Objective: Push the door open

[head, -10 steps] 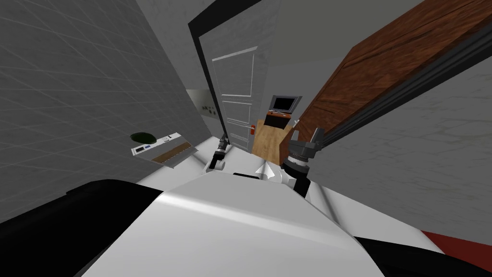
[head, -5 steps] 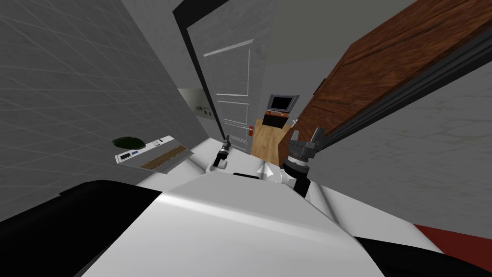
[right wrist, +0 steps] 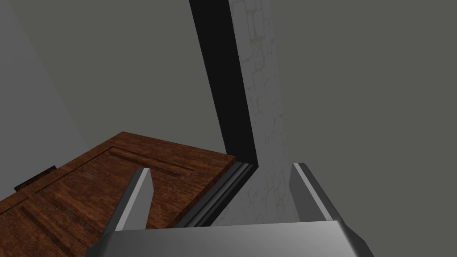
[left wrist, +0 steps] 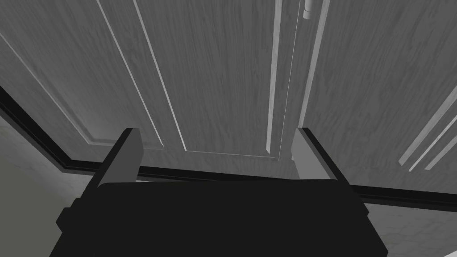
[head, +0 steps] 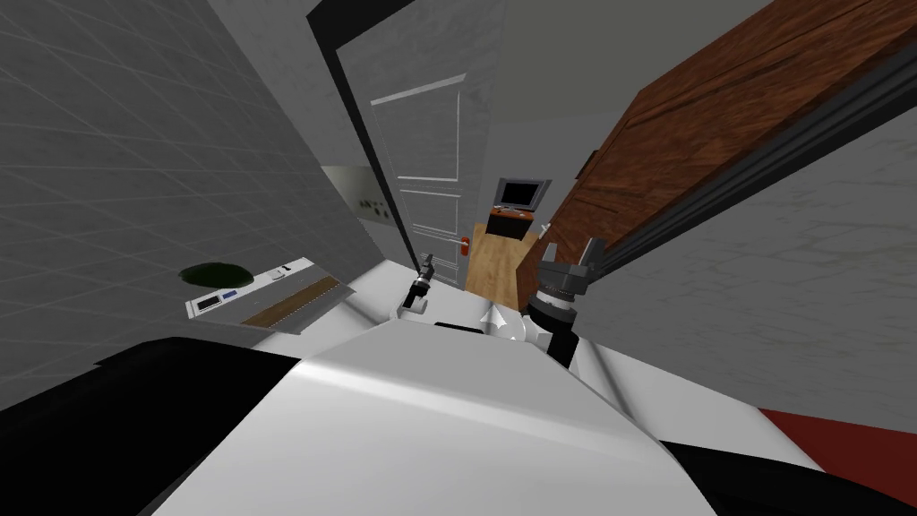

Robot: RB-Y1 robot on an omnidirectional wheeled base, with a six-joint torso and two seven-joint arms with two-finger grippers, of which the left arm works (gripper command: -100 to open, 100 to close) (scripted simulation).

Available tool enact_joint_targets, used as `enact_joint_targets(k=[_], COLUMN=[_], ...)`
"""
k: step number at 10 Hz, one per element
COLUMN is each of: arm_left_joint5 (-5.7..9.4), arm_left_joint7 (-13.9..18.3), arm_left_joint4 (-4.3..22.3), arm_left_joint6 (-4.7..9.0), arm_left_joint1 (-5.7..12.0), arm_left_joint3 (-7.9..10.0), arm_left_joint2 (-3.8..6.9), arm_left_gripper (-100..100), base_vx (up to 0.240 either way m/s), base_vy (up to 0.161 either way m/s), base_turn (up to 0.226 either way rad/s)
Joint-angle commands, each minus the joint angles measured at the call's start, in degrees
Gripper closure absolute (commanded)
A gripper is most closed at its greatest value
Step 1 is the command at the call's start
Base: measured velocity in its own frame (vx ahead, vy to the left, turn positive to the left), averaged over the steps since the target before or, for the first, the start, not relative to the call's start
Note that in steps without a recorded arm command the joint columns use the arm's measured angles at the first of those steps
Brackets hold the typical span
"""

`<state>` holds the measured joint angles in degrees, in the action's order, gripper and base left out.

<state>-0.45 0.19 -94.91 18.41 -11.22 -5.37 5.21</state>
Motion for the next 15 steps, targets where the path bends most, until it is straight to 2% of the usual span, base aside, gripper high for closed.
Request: enact_joint_targets(k=[1,8,10,15], arm_left_joint5=[0.23,0.8,1.05,1.35], arm_left_joint7=[0.59,1.94,2.55,3.26], arm_left_joint4=[2.72,10.19,13.55,17.47], arm_left_joint6=[-0.83,-2.05,-2.59,-3.23], arm_left_joint1=[1.6,5.62,7.43,9.54], arm_left_joint3=[-0.87,-2.77,-3.63,-4.63], arm_left_joint2=[-0.02,-0.12,-0.24,-0.46], arm_left_gripper=[-100,-100,-100,-100], base_vx=[0.139,0.109,0.147,0.127], base_vy=[0.003,0.017,0.021,0.025], base_turn=[-0.1,-0.06,-0.093,-0.04])
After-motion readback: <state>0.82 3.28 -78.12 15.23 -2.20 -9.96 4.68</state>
